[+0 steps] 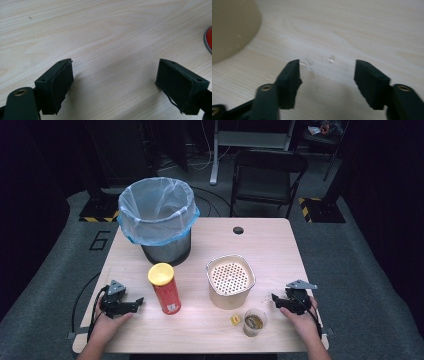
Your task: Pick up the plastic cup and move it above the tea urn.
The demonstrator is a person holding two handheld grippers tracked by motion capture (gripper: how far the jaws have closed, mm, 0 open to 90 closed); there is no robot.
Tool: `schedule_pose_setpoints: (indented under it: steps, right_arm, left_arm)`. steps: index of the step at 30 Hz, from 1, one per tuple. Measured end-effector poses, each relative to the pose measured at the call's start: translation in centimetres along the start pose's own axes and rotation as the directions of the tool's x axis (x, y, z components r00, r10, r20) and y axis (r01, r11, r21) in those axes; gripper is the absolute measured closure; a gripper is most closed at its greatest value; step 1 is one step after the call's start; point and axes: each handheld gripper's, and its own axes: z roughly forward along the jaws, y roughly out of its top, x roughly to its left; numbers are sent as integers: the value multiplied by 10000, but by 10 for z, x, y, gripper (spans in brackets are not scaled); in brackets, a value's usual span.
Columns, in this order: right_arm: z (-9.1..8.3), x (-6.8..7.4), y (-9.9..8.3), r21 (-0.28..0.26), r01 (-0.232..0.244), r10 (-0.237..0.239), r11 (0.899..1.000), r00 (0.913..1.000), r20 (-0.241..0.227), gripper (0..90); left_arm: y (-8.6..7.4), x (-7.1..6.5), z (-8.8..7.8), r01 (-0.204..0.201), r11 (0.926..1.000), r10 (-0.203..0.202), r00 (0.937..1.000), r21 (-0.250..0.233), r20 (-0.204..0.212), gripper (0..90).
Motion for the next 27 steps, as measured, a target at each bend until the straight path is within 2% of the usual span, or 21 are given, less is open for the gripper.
schedule_pose_setpoints:
  steps: [3,4,5,7,9,10,13,14,15,16,18,19,20,23,24,27]
  right_arm:
    - [-10,1,9,-233,-143,137,9996,9996,-259,482]
    - [-21,3,20,-378,-319,293,9988,9972,-691,514]
    - [-23,4,25,-358,-361,330,9987,9958,-854,524]
    - [-28,8,36,-332,-51,17,9994,9947,-1024,534]
    - [-31,12,42,-359,1,-40,9994,9940,-1097,537]
    - [-38,20,55,-539,333,-394,9980,9923,-1175,549]
    - [-45,27,72,-714,343,-454,9969,9861,-1596,627]
    - [-45,27,72,-714,343,-454,9969,9861,-1596,627]
    - [-50,34,83,-872,371,-534,9955,9798,-1925,625]
    - [-51,37,87,-900,381,-557,9952,9779,-2017,616]
    - [-52,42,92,-931,470,-655,9946,9762,-2069,604]
    - [-50,50,98,-904,583,-775,9942,9709,-2267,593]
    - [-49,53,100,-882,652,-841,9940,9693,-2310,589]
    - [-42,59,103,-707,872,-1012,9937,9683,-2283,587]
    - [-33,64,104,-595,1002,-1114,9932,9665,-2314,608]
    - [-25,68,103,-399,980,-1049,9944,9641,-2441,660]
  left_arm:
    - [0,0,0,-3,10000,3,10000,3,-3,137]
    - [0,0,0,-5,10000,5,10000,5,-3,137]
    - [0,0,0,-8,10000,8,10000,9,-2,137]
    - [0,0,0,7,10000,-7,10000,-3,-3,137]
    - [0,0,0,2,10000,-2,10000,-1,-4,137]
    - [0,0,0,10,10000,-10,10000,-3,-3,137]
    - [0,0,0,1,10000,-1,10000,1,-4,137]
    - [0,0,0,1,10000,-1,10000,1,-4,137]
    - [0,0,0,4,10000,-4,10000,0,-3,137]
    - [0,0,0,7,10000,-7,10000,-4,-5,137]
    - [0,0,0,12,10000,-12,10000,-5,-4,137]
    - [0,0,0,-5,10000,5,10000,5,-3,137]
    - [0,0,0,9,10000,-9,10000,-4,-2,137]
    - [0,0,0,5,10000,-5,10000,-3,-4,137]
    - [0,0,0,-4,10000,4,10000,0,1,137]
    - [0,0,0,0,10000,0,10000,-10,17,137]
